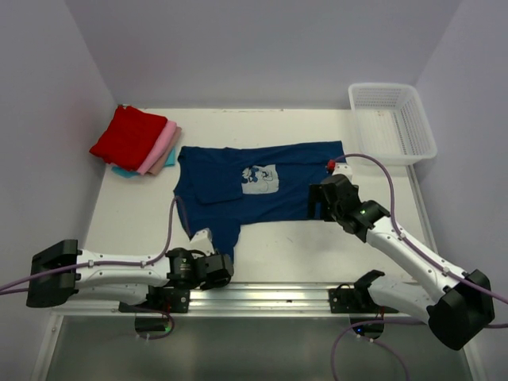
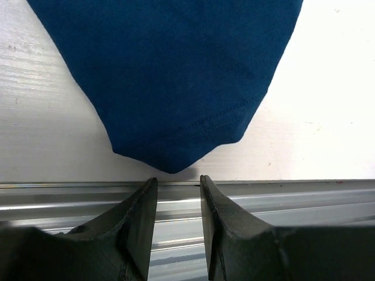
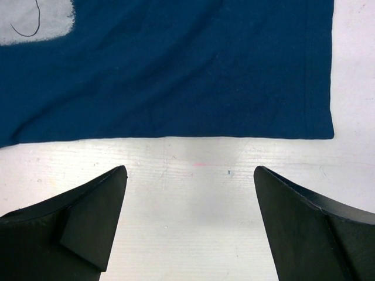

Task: Fold and stack the t-shirts
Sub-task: Grap the side of the flattened tshirt closest away from the robot with both arms

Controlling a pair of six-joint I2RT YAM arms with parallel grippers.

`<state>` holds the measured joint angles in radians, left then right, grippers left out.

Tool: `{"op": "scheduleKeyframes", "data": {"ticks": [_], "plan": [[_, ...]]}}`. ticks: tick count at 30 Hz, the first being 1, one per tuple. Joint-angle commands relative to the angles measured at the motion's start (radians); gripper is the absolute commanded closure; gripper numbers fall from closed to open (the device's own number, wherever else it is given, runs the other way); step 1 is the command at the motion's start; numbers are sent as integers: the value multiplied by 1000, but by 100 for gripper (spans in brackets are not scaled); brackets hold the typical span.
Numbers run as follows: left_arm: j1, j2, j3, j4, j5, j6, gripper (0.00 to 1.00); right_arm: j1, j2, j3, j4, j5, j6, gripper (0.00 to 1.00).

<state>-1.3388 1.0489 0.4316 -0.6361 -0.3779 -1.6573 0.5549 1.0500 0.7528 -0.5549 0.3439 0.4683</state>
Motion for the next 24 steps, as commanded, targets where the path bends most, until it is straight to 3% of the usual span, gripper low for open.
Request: {"op": "scheduleKeyframes", "data": {"ticks": [1, 6, 10, 17, 24], "plan": [[21, 102, -36, 76, -320, 25, 62, -4, -33, -9, 4, -17, -5, 7], [21, 181, 19, 41, -349, 34, 64, -4, -38, -12, -5, -14, -8, 9], [21, 233, 75, -149, -358, -57, 65, -4, -45, -15, -5, -14, -8, 9], [21, 154, 21, -185, -337, -87, 64, -4, -38, -13, 0, -25, -3, 9], [21, 142, 108, -300, -375, -56, 64, -4, -35, -9, 0, -28, -3, 9]]}}
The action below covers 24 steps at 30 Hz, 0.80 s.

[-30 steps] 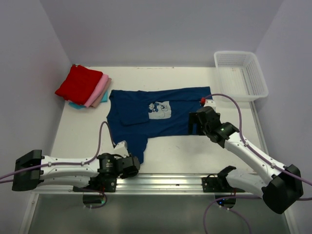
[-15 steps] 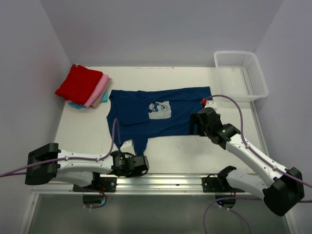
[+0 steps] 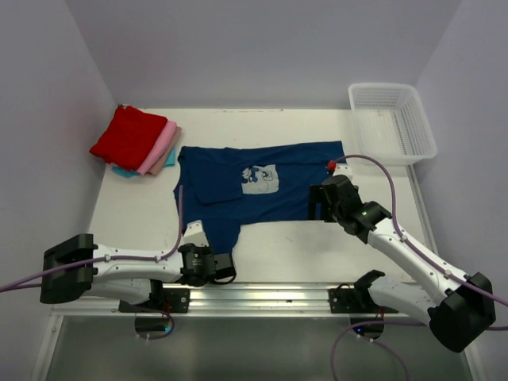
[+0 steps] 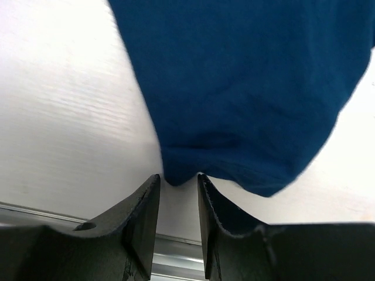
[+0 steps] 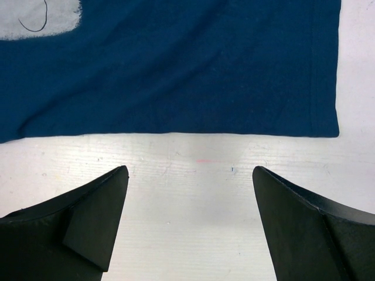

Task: Fold and stack the t-shirts
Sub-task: Grap the side of the flattened tshirt closest away from the robot with both arms

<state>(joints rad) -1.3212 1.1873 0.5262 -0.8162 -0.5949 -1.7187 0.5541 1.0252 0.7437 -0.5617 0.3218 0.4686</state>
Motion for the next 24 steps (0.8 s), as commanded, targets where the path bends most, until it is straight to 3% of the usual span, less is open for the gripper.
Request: {"op": "scheduleKeyframes", "data": {"ticks": [1, 16, 24], "plan": [[4, -2, 15, -123, -161, 5, 64, -3, -10, 0, 6, -4, -2, 9], [4, -77, -80, -11, -138, 36, 67, -3, -27, 2, -4, -9, -1, 9], [4, -97, -115, 41, -143, 41, 83, -5, -47, 3, -15, -17, 4, 10]]}}
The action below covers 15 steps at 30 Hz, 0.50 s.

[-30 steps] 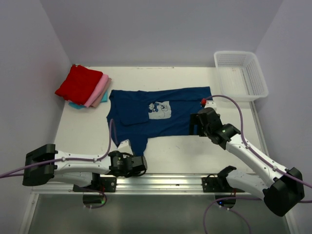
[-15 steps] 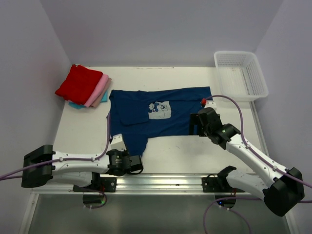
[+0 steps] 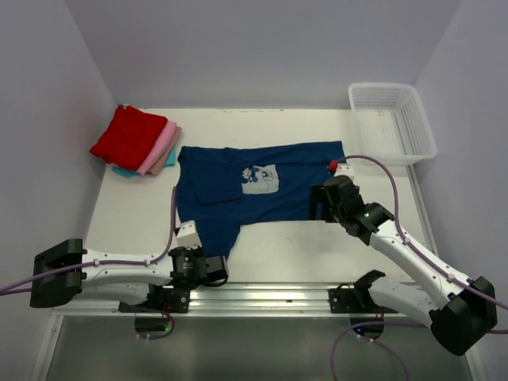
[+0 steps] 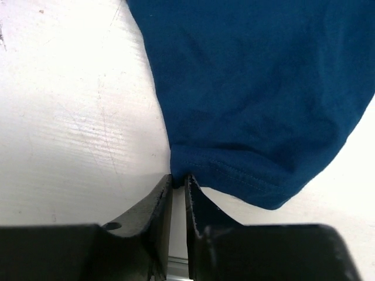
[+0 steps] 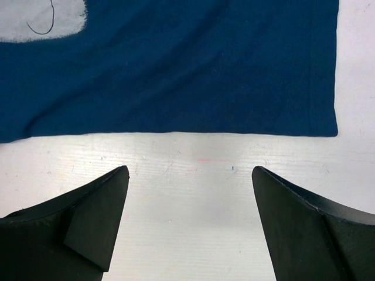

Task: Fold and stack the t-shirts
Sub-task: Grap the side of the flattened tshirt closest away from the robot with both arms

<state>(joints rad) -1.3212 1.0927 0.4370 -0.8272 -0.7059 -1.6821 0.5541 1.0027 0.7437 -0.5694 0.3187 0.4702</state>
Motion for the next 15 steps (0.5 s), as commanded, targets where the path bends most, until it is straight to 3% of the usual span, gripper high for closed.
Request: {"op": "scheduleKeyframes", "data": {"ticks": [1, 6, 11, 15], "plan": [[5, -2, -30, 60, -36, 8, 84, -3, -26, 5, -7, -13, 1, 10], [4, 9, -32, 99, -55, 33, 100, -3, -41, 6, -18, -15, 2, 11], [4, 9, 14, 93, -82, 99, 100, -5, -41, 3, -30, 2, 8, 14], [4, 4, 142, 51, -182, 201, 100, -8, -26, -6, -50, 68, 53, 12]]}}
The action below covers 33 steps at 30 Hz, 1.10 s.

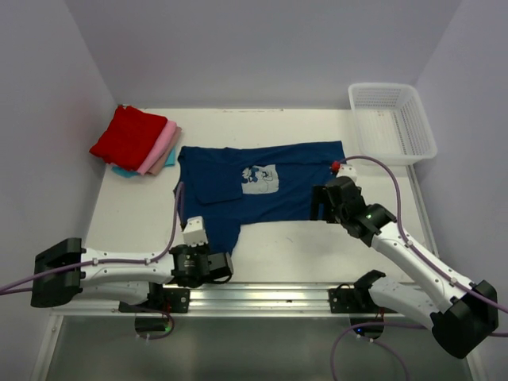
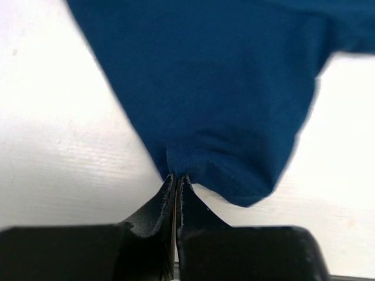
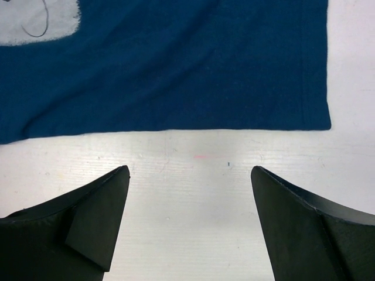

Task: Fold and stack the t-shirts
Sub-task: Grap the side of the flattened tshirt closest away from the robot with both arms

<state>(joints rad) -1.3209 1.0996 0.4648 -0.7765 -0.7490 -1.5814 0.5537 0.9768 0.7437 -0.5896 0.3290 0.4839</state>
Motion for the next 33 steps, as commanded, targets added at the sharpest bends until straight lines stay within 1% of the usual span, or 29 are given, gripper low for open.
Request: {"op": "scheduleKeyframes", "data": {"ticks": [1, 3, 4, 5, 6, 7, 8, 9, 11, 14, 16, 20, 21, 22, 23, 24, 27, 31, 33], "plan": [[3, -6, 136, -19, -159, 119, 100, -14, 9, -9, -39, 73, 56, 10], [5, -17, 181, 6, -211, 237, 100, -34, 16, -15, -47, 81, 70, 4], [5, -47, 187, 41, -219, 298, 100, -40, 17, -20, -53, 90, 79, 3], [6, -69, 190, 124, -220, 422, 100, -49, 14, -21, -55, 88, 91, 1], [9, -92, 190, 173, -213, 487, 100, -69, 11, -26, -55, 88, 97, 1], [17, -139, 190, 216, -184, 539, 100, -80, 7, -33, -56, 87, 101, 1], [46, -161, 192, 289, -159, 637, 100, -93, 0, -40, -56, 81, 111, 1], [64, -182, 195, 324, -112, 684, 100, -124, 0, -50, -56, 71, 116, 1], [119, -224, 215, 373, -81, 774, 100, -155, 5, -64, -44, 48, 123, 1], [172, -233, 267, 404, -61, 868, 100, -230, 49, -93, 8, -16, 136, 1], [187, -222, 299, 413, -72, 902, 100, -250, 98, -109, 42, -50, 140, 1], [238, -222, 321, 465, -88, 980, 100, -290, 167, -119, 102, -39, 165, 8], [247, -225, 316, 473, -96, 1007, 100, -314, 175, -124, 109, -41, 170, 13], [259, -237, 314, 499, -95, 1023, 100, -331, 189, -124, 117, -48, 176, 15], [287, -244, 311, 509, -95, 1047, 100, -359, 191, -124, 123, -53, 183, 16], [298, -253, 307, 522, -95, 1060, 100, -370, 192, -129, 128, -56, 183, 20], [348, -279, 307, 554, -85, 1101, 100, -408, 181, -130, 131, -51, 191, 23], [396, -294, 316, 592, -92, 1147, 100, -448, 155, -135, 125, -36, 196, 24], [428, -303, 316, 606, -69, 1161, 100, -469, 149, -135, 119, -36, 196, 24]]}}
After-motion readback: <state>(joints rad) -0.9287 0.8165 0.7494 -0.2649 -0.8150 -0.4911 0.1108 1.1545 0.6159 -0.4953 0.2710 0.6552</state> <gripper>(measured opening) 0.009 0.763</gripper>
